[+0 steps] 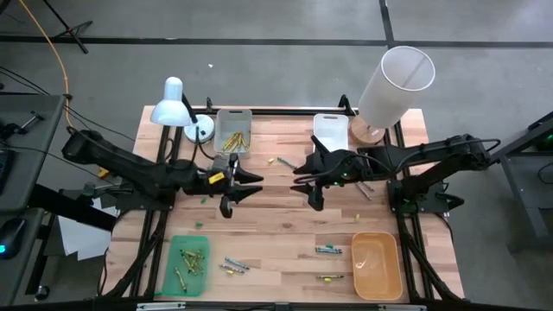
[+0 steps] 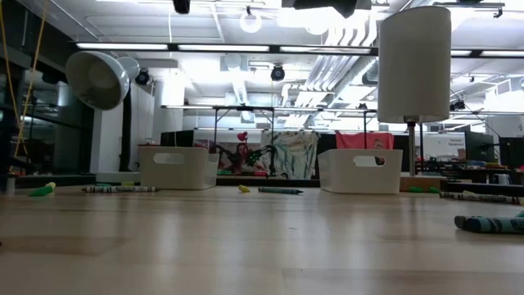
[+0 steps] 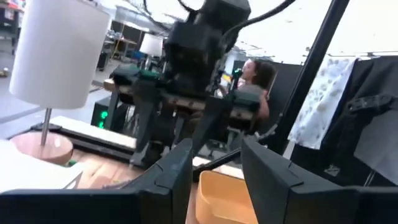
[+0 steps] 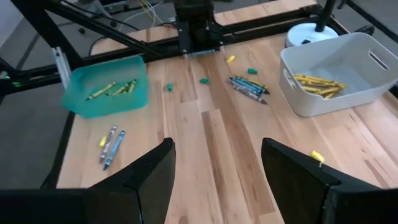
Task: Sort crayons
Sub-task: Put the green crayon into the green bin
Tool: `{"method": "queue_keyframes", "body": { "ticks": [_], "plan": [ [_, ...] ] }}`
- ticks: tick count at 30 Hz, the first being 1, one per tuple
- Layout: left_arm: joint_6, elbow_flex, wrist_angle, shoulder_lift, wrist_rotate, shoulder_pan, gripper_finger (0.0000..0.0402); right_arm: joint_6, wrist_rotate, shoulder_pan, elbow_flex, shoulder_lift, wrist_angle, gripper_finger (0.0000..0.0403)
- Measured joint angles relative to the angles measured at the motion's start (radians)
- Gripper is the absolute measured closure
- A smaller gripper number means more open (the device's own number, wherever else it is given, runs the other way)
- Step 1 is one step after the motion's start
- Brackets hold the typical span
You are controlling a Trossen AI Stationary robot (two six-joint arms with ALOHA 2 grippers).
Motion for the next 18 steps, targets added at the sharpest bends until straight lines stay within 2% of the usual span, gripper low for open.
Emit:
{"method": "queue_keyframes", "body": {
  "ticks": [12, 15, 18],
  "plan": [
    [0.071, -0.008, -0.022, 0.001, -0.023, 0.0, 0.0275, 0.018, -0.009, 0.004, 0.0, 0.0, 0.055, 0.0171],
    [0.072, -0.008, -0.024, 0.001, -0.026, 0.0, 0.0275, 0.065, -0.067, 0.011, 0.0, 0.0, 0.044, 0.0171],
    [0.089, -0.008, -0.025, 0.001, -0.027, 0.0, 0.0275, 0.172, -0.179, 0.043, 0.0, 0.0, 0.034, 0.0171]
  ]
}}
